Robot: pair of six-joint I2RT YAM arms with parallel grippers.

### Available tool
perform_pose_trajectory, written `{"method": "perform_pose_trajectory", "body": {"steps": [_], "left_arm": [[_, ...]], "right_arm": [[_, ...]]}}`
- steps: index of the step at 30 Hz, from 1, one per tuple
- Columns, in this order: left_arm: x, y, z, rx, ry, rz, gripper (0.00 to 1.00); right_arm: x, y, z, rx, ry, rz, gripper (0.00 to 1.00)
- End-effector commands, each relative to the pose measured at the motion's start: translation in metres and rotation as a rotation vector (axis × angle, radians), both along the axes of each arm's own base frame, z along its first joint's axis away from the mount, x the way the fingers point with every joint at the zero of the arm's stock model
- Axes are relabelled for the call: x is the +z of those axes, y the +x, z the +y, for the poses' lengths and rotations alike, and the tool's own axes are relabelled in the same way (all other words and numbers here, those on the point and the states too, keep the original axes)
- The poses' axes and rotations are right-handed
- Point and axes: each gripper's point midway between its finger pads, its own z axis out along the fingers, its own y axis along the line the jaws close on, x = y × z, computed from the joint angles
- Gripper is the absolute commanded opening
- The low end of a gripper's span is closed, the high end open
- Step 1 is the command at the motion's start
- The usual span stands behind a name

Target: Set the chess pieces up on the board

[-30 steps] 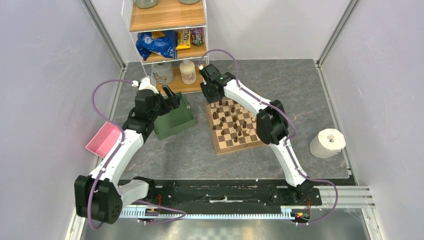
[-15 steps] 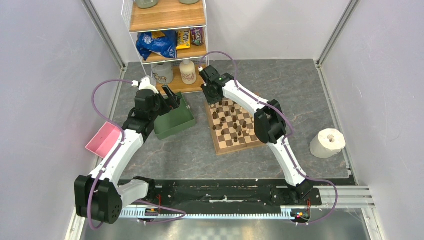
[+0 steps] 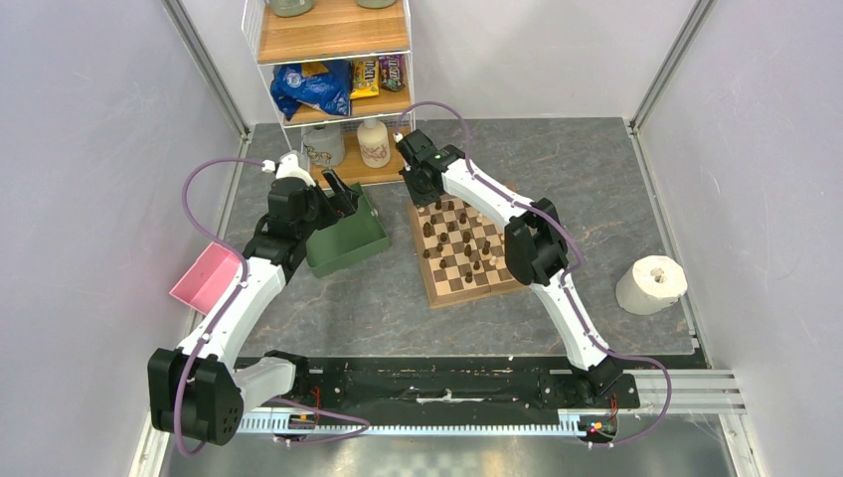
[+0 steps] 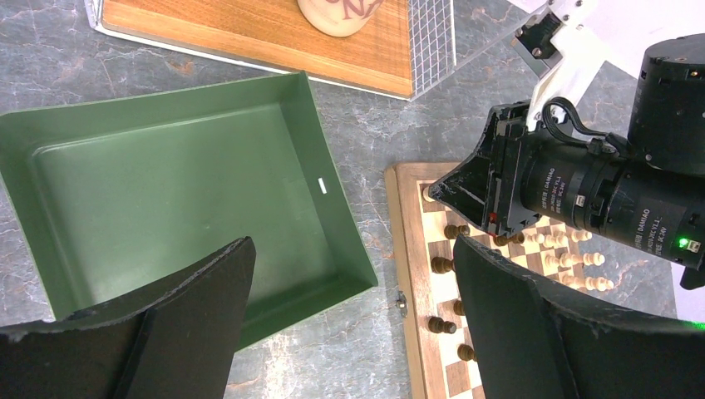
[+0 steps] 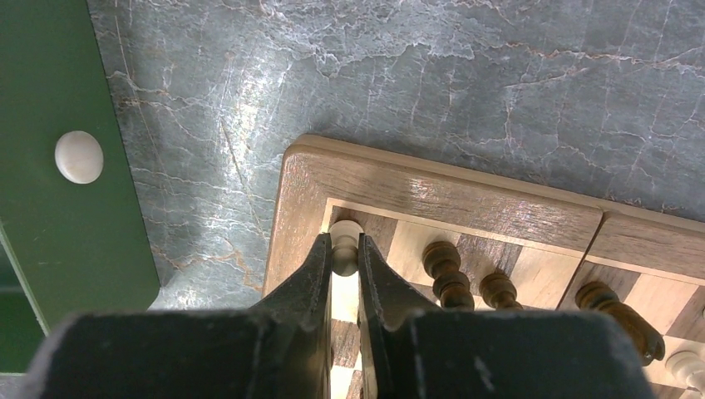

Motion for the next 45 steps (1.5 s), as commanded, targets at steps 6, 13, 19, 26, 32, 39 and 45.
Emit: {"method": "perform_pose_trajectory", "body": {"steps": [6, 13, 19, 26, 32, 39, 45], "left_arm": [[0.017, 0.006, 0.003, 0.017, -0.012, -0.057, 0.96], [0.014, 0.005, 0.005, 0.021, -0.008, -0.046, 0.96], [0.007, 0.005, 0.005, 0.019, -0.010, -0.033, 0.96], [0.006, 0.005, 0.002, 0.008, -0.023, -0.029, 0.96], [0.007, 0.002, 0.005, 0.018, -0.012, -0.031, 0.96], [0.008, 0.001, 0.005, 0.017, -0.018, -0.031, 0.96], [0.006, 0.001, 0.004, 0.014, -0.020, -0.028, 0.96]], "right_arm": [[0.122, -0.005, -0.002, 0.001, 0.141, -0.181, 0.07], [0.175, -0.049, -0.070, -0.112, 0.153, -0.300, 0.08], [0.130, -0.092, -0.141, -0.262, 0.114, -0.204, 0.09], [0.073, -0.124, -0.163, -0.304, 0.085, -0.063, 0.09], [0.041, -0.134, -0.183, -0.323, 0.017, -0.002, 0.09], [0.020, -0.132, -0.192, -0.348, 0.010, 0.032, 0.09], [0.007, -0.127, -0.196, -0.360, -0.007, 0.044, 0.10]]}}
